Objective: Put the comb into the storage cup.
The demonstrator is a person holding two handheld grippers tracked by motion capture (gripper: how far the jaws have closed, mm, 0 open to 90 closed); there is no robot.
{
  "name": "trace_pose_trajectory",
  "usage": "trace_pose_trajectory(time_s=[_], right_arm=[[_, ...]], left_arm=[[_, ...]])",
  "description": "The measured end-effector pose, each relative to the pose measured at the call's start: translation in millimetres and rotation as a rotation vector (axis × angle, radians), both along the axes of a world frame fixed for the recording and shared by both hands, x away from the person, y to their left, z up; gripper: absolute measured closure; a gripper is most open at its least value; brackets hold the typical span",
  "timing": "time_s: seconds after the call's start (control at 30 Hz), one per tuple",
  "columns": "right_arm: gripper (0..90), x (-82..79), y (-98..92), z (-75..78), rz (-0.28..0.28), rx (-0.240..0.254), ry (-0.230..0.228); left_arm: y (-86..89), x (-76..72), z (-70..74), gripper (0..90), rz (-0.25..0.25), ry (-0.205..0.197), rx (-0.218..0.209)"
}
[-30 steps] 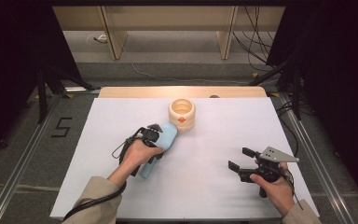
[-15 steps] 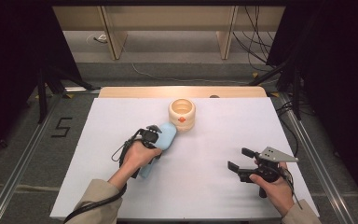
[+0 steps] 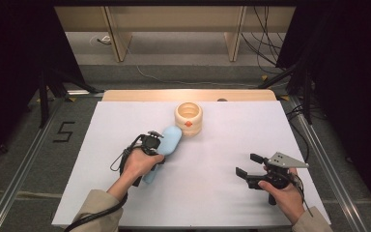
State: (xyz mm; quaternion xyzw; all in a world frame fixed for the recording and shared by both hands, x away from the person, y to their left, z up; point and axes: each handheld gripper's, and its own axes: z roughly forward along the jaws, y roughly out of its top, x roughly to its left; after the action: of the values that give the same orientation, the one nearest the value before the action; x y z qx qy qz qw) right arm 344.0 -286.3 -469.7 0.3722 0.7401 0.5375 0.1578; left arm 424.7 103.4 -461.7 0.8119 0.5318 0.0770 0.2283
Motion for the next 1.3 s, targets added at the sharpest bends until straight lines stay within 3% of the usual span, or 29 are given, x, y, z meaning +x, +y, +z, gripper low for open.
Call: trace_pose_trajectory(time_s=[0.13,0.3,0.37,0.8,1.0,1.3], right_arm=[[14.8,0.2,0.4,-0.5,0.002,-0.003,-0.002],[14.8,0.4,0.4,-0.7,0.001,-0.003,-0.002],[14.9,0.2,0.6,-0.8,0.002,-0.002,-0.001],[15.2,0.5,3.3,-2.3,0.008,-0.011,-0.003],[15.3,0.2,4.0,-2.3,0.019,-0.013,-0.004],[15.5,-0.6,7.1,-1.8,0.037,0.016,-0.01]], left_arm=[[3.3,-4.7,2.4,69.1,-0.019,-0.03,-0.001],[7.7,-10.1,5.9,69.1,-0.009,-0.072,-0.036],[9.4,-13.0,8.6,69.1,-0.008,-0.111,-0.05],[15.4,-29.2,15.4,69.1,0.021,-0.318,-0.224],[13.1,-32.9,12.0,69.1,0.022,-0.369,-0.259],[11.1,-37.1,18.2,69.1,0.029,-0.43,-0.317]])
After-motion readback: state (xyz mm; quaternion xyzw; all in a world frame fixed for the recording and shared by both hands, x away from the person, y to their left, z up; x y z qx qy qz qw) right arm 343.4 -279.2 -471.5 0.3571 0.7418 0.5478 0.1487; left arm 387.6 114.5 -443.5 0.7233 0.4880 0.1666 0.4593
